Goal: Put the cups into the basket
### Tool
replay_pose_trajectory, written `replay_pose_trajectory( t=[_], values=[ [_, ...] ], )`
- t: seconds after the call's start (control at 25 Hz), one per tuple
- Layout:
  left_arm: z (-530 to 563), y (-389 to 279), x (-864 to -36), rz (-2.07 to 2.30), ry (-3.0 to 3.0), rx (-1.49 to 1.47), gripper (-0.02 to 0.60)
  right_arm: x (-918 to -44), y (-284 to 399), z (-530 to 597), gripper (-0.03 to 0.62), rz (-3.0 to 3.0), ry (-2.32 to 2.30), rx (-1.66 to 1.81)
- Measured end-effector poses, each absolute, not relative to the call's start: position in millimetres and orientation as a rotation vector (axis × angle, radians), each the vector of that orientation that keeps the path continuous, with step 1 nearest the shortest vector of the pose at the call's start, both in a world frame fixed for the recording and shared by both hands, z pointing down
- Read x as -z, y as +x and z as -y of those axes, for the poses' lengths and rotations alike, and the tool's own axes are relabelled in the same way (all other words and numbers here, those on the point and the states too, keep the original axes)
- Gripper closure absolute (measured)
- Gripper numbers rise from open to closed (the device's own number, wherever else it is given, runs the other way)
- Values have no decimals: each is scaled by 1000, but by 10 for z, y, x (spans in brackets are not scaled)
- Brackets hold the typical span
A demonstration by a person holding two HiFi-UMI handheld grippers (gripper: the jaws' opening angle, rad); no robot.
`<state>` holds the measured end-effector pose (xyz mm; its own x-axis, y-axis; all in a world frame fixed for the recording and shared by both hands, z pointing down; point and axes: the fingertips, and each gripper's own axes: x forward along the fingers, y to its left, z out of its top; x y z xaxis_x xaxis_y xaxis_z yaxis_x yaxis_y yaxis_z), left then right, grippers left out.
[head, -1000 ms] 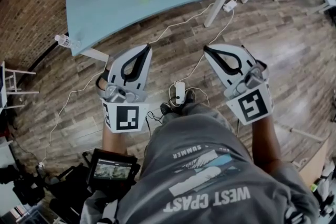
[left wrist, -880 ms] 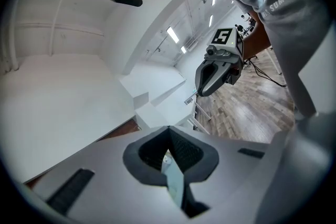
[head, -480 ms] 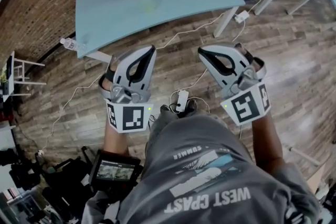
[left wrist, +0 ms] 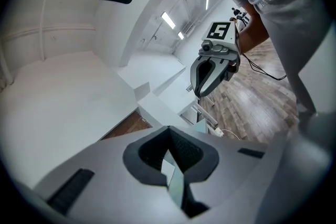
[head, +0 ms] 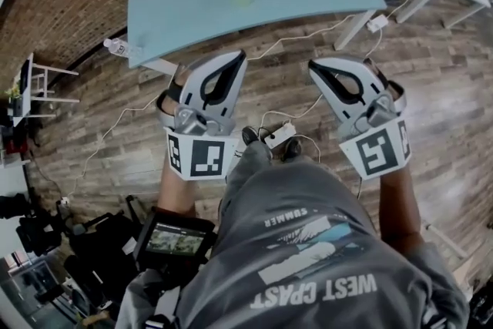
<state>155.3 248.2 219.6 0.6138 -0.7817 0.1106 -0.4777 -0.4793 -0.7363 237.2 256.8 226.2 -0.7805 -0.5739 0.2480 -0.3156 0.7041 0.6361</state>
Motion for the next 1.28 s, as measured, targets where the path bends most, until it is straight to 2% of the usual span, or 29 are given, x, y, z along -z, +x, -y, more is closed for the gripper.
replay_pose_trajectory(
  t=[0.48, 0.72, 0.96, 1.28],
  values=[
    [-2055, 795, -2278, -963, -2185, 521, 580, -2309, 1629, -2209, 581, 2381, 709, 798],
    [-1805, 494, -2346, -919, -2123, 550, 580, -2364, 1274, -2004, 581, 2227, 697, 934],
    [-1550, 440, -2319, -897, -2082, 569, 580, -2425, 1077, -1767, 581, 2147, 636, 1015],
    [-1135, 626, -2332, -942, -2081, 594, 580, -2443, 1216, -1315, 582, 2160, 577, 1041]
  ],
)
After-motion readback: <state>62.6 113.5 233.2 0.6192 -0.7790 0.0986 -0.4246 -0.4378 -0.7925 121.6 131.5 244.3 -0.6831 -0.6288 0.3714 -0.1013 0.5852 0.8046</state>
